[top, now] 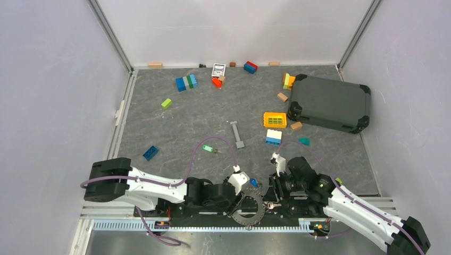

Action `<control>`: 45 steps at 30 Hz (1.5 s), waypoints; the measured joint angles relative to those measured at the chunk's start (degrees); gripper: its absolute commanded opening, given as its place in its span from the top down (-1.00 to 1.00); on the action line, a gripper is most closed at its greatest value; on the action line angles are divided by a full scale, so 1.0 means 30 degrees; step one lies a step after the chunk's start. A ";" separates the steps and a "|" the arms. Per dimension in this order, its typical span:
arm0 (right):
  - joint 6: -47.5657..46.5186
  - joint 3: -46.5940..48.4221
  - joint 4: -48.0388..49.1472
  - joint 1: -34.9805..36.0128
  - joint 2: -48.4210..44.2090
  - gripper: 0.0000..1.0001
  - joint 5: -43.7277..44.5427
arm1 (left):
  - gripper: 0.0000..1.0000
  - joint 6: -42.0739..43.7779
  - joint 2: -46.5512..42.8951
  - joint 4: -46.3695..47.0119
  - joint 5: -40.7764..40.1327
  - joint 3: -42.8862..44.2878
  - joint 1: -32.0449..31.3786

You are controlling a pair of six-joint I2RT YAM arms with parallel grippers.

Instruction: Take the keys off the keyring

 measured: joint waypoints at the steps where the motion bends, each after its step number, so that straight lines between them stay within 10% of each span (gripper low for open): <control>1: -0.0095 0.0000 0.0051 0.0000 0.0044 0.00 -0.0066 | -0.19 -0.0015 0.0029 0.0036 -0.0029 0.0000 0.0000; 45: 0.4444 -0.0539 0.2521 -0.0102 0.0597 1.00 -0.2004 | -0.23 -0.0029 0.0911 0.1144 -0.1268 0.0401 -0.0007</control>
